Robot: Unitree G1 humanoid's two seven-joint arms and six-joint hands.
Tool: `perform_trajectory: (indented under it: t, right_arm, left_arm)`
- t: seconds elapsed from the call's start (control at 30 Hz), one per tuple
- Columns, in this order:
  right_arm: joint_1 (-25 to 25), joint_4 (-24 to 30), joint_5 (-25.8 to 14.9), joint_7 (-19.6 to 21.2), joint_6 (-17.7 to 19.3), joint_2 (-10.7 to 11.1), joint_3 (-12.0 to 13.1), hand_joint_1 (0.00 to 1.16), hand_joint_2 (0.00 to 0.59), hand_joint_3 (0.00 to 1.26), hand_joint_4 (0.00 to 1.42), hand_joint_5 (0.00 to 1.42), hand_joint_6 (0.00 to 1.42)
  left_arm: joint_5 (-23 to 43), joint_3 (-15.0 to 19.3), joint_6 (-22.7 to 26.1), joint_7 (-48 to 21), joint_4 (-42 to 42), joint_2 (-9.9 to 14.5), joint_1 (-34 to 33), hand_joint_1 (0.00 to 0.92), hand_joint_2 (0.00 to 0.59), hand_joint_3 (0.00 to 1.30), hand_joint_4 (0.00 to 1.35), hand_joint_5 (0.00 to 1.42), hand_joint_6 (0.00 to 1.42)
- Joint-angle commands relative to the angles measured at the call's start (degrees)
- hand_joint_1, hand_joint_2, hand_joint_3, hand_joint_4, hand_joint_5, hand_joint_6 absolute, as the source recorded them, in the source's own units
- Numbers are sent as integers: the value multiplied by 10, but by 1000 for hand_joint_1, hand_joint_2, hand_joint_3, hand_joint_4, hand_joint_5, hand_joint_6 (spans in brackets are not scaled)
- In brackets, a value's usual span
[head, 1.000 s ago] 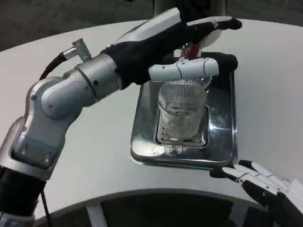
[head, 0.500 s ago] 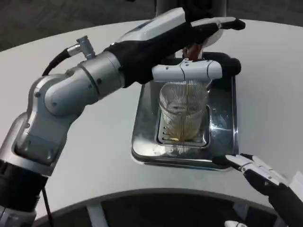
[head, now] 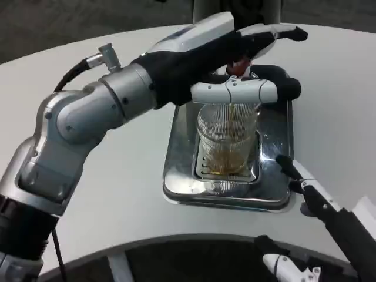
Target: Grasp the cup under the faucet to collect the drink, then remove the cup.
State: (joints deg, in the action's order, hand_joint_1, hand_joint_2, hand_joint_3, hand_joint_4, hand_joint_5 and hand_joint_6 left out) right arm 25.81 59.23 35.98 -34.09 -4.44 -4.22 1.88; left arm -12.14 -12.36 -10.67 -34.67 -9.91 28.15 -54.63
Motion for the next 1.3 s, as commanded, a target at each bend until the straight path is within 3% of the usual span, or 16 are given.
perform_trajectory:
  t: [0.03, 0.23, 0.63, 1.07, 1.3]
  right_arm:
    - [-18, 8, 40, 29, -37, -13, -35, 654, 314, 5, 24, 67, 167]
    - [-52, -17, 92, 89, -68, -12, -83, 671, 292, 0, 17, 43, 105]
    - [-135, -116, 117, 192, -122, -12, -146, 679, 281, 0, 9, 28, 84]
    - [-206, -201, 98, 282, -160, -16, -169, 674, 277, 0, 4, 28, 81]
    - [-226, -251, 58, 340, -149, -18, -177, 670, 275, 0, 13, 37, 92]
  left_arm:
    - [-24, -15, 9, -14, -17, 12, 12, 0, 86, 134, 0, 3, 96]
    - [-24, -15, 7, -16, -19, 14, 11, 0, 86, 133, 0, 3, 96]
    - [-22, -18, 6, -21, -22, 15, 7, 0, 81, 126, 0, 2, 96]
    - [-20, -17, 2, -24, -26, 19, 3, 0, 80, 125, 0, 2, 96]
    - [-18, -15, 2, -27, -23, 23, 3, 0, 80, 125, 0, 2, 96]
